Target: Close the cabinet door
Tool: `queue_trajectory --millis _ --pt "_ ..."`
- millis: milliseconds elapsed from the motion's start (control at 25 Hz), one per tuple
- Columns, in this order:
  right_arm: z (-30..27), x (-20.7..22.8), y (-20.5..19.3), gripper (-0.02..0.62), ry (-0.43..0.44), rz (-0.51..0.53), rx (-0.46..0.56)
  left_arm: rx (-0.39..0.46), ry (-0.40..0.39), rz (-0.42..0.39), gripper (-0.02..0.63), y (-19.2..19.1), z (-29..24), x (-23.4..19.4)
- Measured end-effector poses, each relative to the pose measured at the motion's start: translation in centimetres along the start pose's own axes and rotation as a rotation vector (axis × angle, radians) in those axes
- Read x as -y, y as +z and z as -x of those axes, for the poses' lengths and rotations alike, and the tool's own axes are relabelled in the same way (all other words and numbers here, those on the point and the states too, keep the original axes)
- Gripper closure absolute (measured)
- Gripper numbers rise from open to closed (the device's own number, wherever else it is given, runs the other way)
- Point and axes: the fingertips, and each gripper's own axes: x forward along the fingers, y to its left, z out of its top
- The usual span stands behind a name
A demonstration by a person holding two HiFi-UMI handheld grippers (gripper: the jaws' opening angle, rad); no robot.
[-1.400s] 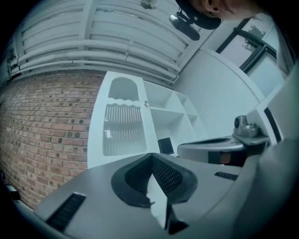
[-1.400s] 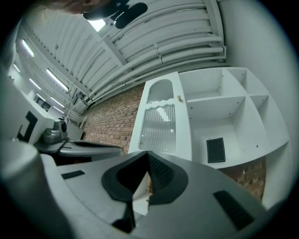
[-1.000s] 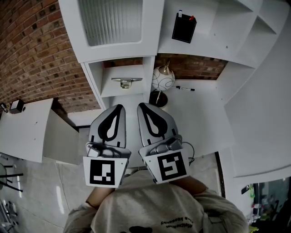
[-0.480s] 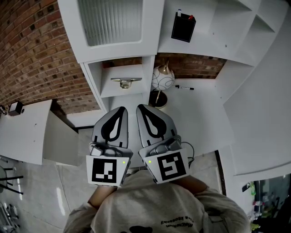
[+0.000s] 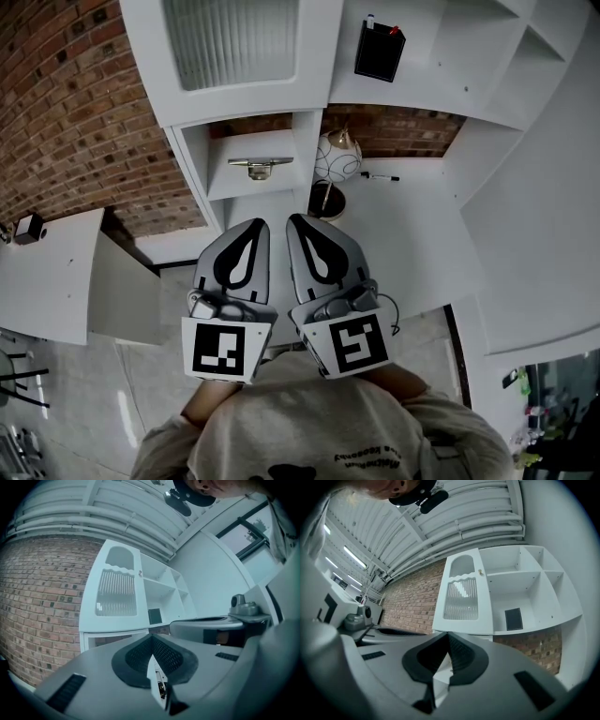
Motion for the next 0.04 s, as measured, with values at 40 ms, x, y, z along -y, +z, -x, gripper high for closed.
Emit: queue_trajectory --millis 40 --pt "-0.07 0.04 -0.04 0.578 -0.003 0.003 0.001 0.0 -0.003 0.0 0.598 -0.08 -0.05 -0.08"
